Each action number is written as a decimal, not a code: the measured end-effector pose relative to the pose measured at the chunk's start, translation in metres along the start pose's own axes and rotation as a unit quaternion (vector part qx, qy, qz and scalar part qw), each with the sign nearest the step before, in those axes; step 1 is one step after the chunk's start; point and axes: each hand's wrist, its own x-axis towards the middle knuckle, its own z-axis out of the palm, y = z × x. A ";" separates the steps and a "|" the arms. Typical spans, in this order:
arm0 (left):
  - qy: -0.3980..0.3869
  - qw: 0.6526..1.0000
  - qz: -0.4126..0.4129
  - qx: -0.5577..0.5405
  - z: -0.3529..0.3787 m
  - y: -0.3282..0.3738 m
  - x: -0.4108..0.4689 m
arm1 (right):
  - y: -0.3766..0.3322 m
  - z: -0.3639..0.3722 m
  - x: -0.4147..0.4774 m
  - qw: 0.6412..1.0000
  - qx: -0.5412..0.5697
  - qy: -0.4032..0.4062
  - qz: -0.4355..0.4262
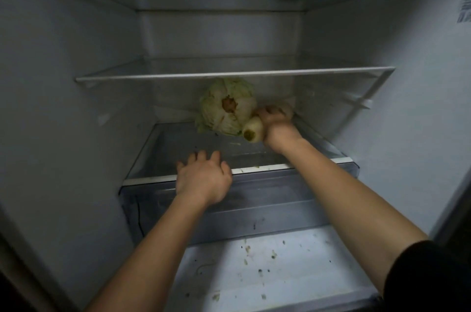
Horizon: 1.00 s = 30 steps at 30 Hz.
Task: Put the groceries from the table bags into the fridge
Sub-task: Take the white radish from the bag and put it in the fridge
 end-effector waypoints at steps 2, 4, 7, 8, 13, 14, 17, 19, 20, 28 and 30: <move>-0.002 1.000 -0.001 -0.003 -0.001 0.001 0.000 | 0.003 0.004 0.001 0.999 0.004 -0.042 -0.014; 0.000 1.000 -0.003 -0.005 0.000 0.000 0.000 | 0.004 0.001 0.000 0.996 0.019 -0.080 -0.024; 0.005 1.000 -0.009 -0.010 0.000 0.000 -0.001 | 0.004 -0.011 -0.013 0.993 0.080 -0.080 -0.037; 0.010 1.000 -0.010 -0.013 0.000 0.001 -0.002 | 0.004 -0.014 -0.021 0.992 0.101 -0.063 -0.037; 0.087 0.996 -0.011 -0.015 0.003 0.001 -0.012 | 0.000 -0.014 -0.064 0.987 0.159 -0.023 -0.013; 0.105 0.994 -0.009 -0.009 0.003 0.002 -0.016 | -0.001 -0.013 -0.072 0.986 0.162 -0.027 -0.009; 0.139 0.990 0.000 -0.007 0.001 0.003 -0.023 | -0.002 -0.014 -0.096 0.986 0.165 -0.032 -0.014; 0.147 0.989 0.005 0.001 0.001 0.003 -0.027 | 0.001 -0.014 -0.113 0.987 0.157 -0.029 -0.018; 0.147 0.989 0.005 0.003 0.002 0.002 -0.031 | 0.003 -0.014 -0.121 0.988 0.152 -0.020 -0.021; 0.245 0.969 0.005 -0.033 0.022 -0.005 -0.108 | 0.004 0.006 -0.177 0.978 0.164 0.132 0.001; 0.259 0.965 -0.004 -0.030 0.028 -0.007 -0.135 | -0.012 0.019 -0.192 0.970 0.177 0.168 -0.016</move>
